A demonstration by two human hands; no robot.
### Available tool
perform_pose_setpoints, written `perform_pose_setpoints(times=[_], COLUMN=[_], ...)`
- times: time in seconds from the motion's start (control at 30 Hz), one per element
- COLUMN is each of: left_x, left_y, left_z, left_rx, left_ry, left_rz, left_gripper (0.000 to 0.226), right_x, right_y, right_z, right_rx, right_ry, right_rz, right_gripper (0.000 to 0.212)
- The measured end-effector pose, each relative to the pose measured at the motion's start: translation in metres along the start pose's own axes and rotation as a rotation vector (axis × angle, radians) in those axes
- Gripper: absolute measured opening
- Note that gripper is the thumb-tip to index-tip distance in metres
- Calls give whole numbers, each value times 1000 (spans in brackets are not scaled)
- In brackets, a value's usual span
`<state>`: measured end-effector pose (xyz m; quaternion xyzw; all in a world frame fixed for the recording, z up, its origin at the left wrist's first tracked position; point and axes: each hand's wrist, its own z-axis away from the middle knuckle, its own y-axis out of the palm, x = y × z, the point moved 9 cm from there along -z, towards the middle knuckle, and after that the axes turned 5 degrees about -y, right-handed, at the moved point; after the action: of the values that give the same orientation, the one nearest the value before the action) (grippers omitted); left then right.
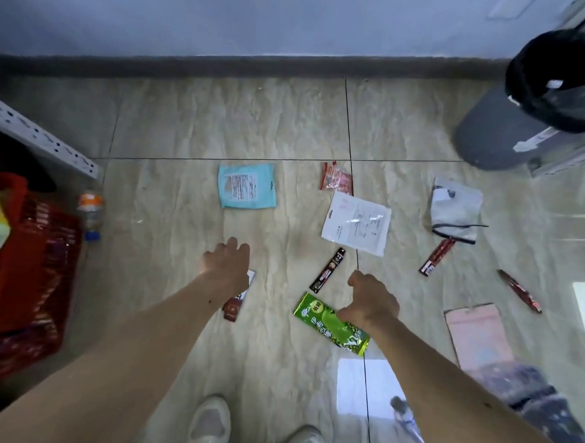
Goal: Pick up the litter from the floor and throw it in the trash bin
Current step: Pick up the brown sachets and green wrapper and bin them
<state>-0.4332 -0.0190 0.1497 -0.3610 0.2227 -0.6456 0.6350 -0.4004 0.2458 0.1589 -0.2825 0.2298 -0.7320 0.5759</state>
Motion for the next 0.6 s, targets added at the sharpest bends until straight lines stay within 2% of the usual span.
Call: perform_pose_setpoints(times=[0.13,0.23,0.4,0.5,0.6], left_x=[6,10,22,30,35], left_y=[94,147,185,198,215], left_z=[-33,-63,-118,-143,-152], left_rx=[36,2,-112,-43,53], left_ry=[-22,-46,-107,-157,-195], left_rz=[45,67,74,137,261], left_gripper=[76,94,118,144,157], right_x=[2,7,13,10,5], right_y=[79,125,168,178,186], right_z=[-36,-70,-138,-163,-172], right_rx=[52,44,-48,-75,-100], right_ry=[-104,-194,-324,-333,-332], right_rz=[235,381,543,661,662], right_gripper=[86,101,138,156,158])
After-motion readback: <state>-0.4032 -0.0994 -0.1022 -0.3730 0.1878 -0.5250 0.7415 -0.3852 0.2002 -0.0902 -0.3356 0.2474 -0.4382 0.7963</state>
